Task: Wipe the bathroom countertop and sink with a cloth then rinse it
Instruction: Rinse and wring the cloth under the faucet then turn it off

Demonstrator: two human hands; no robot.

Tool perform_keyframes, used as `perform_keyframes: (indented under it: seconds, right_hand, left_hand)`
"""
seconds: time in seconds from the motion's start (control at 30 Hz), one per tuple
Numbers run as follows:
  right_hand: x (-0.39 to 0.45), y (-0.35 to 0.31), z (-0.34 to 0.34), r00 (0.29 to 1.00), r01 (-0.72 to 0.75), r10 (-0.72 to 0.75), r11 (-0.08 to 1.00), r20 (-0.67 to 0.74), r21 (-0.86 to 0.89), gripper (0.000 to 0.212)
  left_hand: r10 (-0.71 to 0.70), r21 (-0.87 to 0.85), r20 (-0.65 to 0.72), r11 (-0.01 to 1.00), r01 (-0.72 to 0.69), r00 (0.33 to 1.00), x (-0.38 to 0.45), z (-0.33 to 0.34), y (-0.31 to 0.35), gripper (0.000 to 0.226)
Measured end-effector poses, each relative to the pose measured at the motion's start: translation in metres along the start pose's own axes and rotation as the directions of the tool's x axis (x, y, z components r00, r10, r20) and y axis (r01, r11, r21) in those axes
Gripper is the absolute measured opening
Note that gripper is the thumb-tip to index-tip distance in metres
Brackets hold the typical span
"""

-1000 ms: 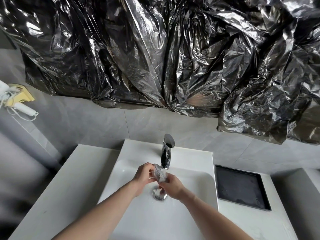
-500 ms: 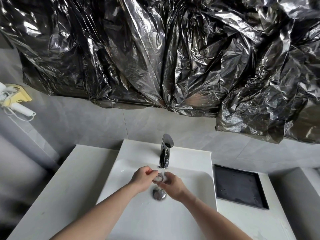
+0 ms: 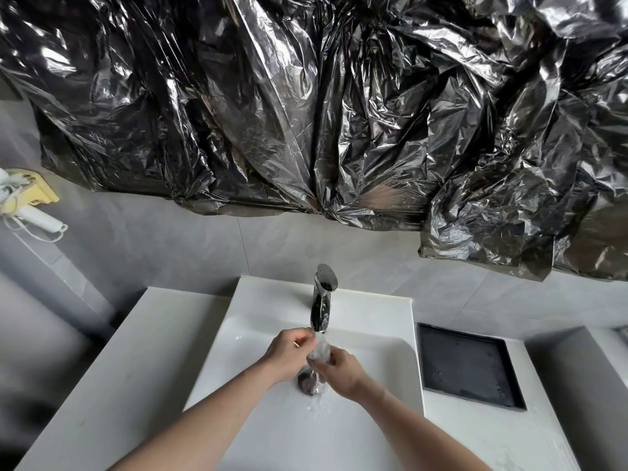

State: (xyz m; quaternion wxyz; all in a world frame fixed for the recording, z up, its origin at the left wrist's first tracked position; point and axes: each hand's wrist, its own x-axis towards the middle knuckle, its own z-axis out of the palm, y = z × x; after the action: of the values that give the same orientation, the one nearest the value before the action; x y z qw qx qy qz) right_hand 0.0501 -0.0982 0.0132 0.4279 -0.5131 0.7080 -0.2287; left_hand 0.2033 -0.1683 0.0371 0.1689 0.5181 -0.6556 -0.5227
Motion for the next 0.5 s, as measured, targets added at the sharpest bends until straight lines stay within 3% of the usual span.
perform_keyframes:
  seconds: [0.17,0.27,0.37,0.5]
  right_hand:
    - [-0.006,-0.002,-0.006,0.996,-0.009,0.026,0.977,-0.080,0.212,0.026]
    - [-0.009,-0.005,-0.006,0.995,-0.032,0.049,0.982,-0.087,0.188,0.024]
    - [-0.009,-0.010,-0.004,0.995,-0.047,0.057,0.992,-0.079,0.116,0.046]
    - [-0.007,-0.011,-0.002,0.992,-0.036,0.038,0.999,-0.122,0.019,0.049]
  left_hand:
    - [-0.023,0.064,0.012,0.998,0.022,1.000,-0.005,-0.011,0.001,0.019]
    - [-0.030,0.092,0.014,0.995,0.029,0.999,-0.007,-0.020,0.006,0.025]
    - [0.002,0.132,-0.044,0.991,0.004,0.999,-0.010,-0.032,0.011,0.033]
    - [0.187,0.225,-0.202,0.964,-0.140,0.961,-0.016,-0.043,0.026,0.044]
